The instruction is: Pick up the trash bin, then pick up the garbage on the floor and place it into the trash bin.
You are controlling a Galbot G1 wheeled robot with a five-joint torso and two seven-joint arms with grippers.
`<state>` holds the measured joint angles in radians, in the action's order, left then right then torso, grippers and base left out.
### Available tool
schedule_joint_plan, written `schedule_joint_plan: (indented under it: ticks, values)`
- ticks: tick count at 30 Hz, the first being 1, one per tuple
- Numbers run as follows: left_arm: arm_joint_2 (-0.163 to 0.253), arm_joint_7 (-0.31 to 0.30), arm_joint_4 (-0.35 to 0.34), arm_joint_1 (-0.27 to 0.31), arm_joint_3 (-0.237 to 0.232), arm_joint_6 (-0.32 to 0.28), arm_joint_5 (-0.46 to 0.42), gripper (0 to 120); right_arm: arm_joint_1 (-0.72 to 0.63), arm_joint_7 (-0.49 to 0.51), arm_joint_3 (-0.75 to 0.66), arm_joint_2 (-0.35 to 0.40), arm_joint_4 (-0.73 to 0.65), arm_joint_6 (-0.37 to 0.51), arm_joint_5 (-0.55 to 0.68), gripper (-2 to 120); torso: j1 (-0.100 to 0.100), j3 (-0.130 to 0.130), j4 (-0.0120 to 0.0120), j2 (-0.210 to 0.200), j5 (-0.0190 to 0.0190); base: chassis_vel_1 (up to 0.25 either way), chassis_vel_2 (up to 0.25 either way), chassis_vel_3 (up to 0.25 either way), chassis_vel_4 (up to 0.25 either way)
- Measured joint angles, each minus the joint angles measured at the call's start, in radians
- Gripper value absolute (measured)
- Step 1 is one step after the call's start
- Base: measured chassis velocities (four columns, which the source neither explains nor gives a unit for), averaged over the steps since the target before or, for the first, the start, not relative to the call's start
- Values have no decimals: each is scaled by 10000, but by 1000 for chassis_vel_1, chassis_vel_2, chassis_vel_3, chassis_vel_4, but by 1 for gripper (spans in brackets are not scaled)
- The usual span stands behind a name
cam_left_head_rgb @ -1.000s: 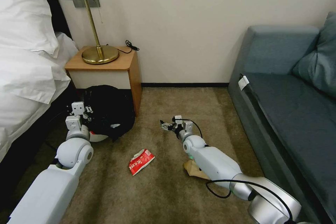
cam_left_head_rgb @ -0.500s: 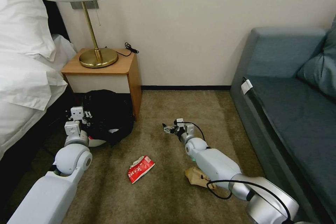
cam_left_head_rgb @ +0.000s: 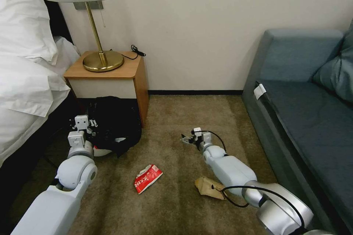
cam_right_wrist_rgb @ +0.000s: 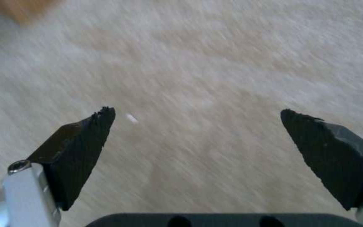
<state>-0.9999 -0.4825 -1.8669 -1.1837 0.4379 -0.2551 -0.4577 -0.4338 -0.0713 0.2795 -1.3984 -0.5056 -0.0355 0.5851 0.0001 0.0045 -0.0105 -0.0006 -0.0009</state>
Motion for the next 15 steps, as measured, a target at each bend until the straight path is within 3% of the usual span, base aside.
schedule_joint_plan:
  ticks: [4,7,8,10,11,13,15]
  values:
    - [101,10,-155,-237,99,2,0,6,-102,111,382,450,-440,236,89,100,0,0,1,0,0,0,0,0,0]
    - [236,12,-290,-456,171,4,1,5,-437,690,1273,1465,-2063,953,969,100,0,0,7,0,7,0,0,0,0]
    - [236,12,-290,-456,171,4,1,5,-437,690,1273,1465,-2063,953,969,100,0,0,7,0,7,0,0,0,0]
    - [312,9,-317,-517,196,4,0,5,-660,1313,1953,2814,-3896,1628,2170,100,0,-1,4,0,1,0,0,0,0]
    - [312,9,-317,-517,196,4,0,5,-660,1313,1953,2814,-3896,1628,2170,100,0,-1,4,0,1,0,0,0,0]
    - [388,7,-317,-488,195,3,-21,5,-727,1761,2622,4067,-5566,2106,3158,100,0,0,-11,0,-4,0,0,0,0]
    - [429,11,-312,-430,178,3,-42,5,-730,1877,2887,4473,-6267,2253,3470,100,-1,-1,-9,0,-2,0,0,0,0]
